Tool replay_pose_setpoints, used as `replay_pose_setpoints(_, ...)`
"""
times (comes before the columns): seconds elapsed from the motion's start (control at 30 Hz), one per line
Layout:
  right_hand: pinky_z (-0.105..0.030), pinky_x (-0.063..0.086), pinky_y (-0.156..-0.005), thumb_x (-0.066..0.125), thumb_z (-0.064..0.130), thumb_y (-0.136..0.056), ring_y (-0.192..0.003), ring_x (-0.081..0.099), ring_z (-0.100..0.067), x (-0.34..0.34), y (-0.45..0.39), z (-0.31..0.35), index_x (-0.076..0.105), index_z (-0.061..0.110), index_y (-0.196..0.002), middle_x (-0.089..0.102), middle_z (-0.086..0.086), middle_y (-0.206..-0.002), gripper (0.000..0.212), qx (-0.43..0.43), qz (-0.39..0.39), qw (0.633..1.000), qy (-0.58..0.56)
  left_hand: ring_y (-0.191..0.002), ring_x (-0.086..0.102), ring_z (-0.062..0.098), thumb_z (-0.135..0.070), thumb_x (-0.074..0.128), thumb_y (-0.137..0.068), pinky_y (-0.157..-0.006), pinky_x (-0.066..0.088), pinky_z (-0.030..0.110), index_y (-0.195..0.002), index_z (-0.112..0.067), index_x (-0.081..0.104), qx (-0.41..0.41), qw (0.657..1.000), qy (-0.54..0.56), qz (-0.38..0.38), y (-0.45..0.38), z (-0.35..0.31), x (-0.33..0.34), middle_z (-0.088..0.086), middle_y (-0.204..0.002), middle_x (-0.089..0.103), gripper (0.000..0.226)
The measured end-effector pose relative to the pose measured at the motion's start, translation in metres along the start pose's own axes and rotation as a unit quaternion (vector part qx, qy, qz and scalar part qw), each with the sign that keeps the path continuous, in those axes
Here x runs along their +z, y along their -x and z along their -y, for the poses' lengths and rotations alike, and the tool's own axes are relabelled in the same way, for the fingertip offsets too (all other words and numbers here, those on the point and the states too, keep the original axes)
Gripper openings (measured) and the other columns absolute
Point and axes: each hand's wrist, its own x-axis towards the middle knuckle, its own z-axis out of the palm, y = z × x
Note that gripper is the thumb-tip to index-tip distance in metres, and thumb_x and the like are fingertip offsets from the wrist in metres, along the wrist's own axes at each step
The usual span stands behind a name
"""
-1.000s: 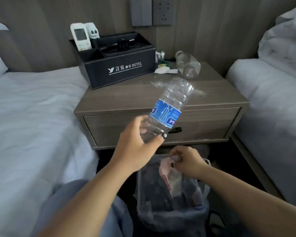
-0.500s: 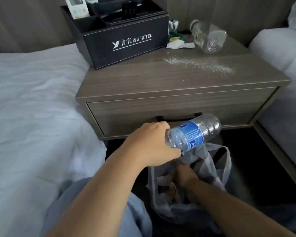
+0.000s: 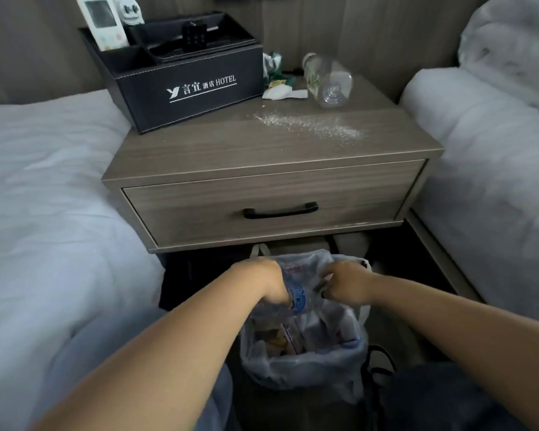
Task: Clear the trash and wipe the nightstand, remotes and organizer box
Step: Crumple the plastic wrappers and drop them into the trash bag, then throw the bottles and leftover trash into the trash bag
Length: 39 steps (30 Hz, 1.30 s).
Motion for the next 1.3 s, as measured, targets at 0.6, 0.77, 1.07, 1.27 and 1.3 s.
replay_pose_setpoints(0.6,-0.038,0.048,-0.096,0.055,0.008,-0.090,-0.121,0.053,-0.034,0.046,-0.028,-0.033,0.012,0.011,-0.152,0.044,-0.022,-0.139,0.075,0.030,-0.037,0.999,-0.020,-0.135,0.036,0.037,-0.037,0.060,-0.090,-0.112,0.026,0.058,-0.141,-0.017,0.047,0.045,0.981,-0.176,-0.066,-0.125,-0.014,0.105,0.014,-0.147,0.041,0.057)
replay_pose_setpoints(0.77,-0.039,0.052,-0.090,0.058,0.006,-0.085,-0.112,0.059,-0.035,0.053,-0.036,-0.037,0.009,0.020,-0.154,0.058,-0.022,-0.122,0.085,0.069,-0.030,0.992,-0.102,-0.120,0.054,0.030,-0.032,0.065,-0.089,-0.094,0.047,0.043,-0.130,-0.014,0.054,0.045,0.986,-0.153,-0.052,-0.122,-0.022,0.101,0.011,-0.132,0.056,0.047)
replay_pose_setpoints(1.07,-0.034,0.052,-0.086,0.051,0.006,-0.088,-0.109,0.060,-0.033,0.050,-0.019,-0.035,0.010,0.028,-0.154,0.061,-0.021,-0.120,0.080,0.065,-0.036,0.991,-0.115,-0.111,0.060,0.027,-0.041,0.063,-0.088,-0.085,0.051,0.038,-0.120,-0.015,0.061,0.066,0.986,-0.131,-0.078,-0.095,-0.023,0.082,0.008,-0.121,0.062,0.041)
replay_pose_setpoints(1.27,-0.036,0.056,-0.082,0.050,0.022,-0.087,-0.102,0.064,-0.023,0.011,0.021,-0.022,0.059,0.022,-0.120,0.065,-0.005,-0.115,0.034,0.073,-0.111,0.991,-0.003,-0.092,0.064,0.022,-0.024,0.058,-0.091,-0.072,0.050,0.033,-0.112,-0.022,0.064,0.142,0.961,0.066,-0.228,-0.013,-0.034,0.004,0.000,-0.102,0.069,0.023)
replay_pose_setpoints(1.3,-0.033,0.057,-0.079,0.051,0.022,-0.085,-0.096,0.065,-0.021,-0.001,0.030,-0.018,0.064,0.022,-0.112,0.067,-0.003,-0.109,0.030,0.067,-0.142,0.987,-0.021,-0.093,0.064,0.018,-0.024,0.057,-0.091,-0.077,0.052,0.034,-0.116,-0.024,0.064,0.162,0.943,0.118,-0.265,0.006,-0.032,-0.010,-0.005,-0.098,0.070,0.026)
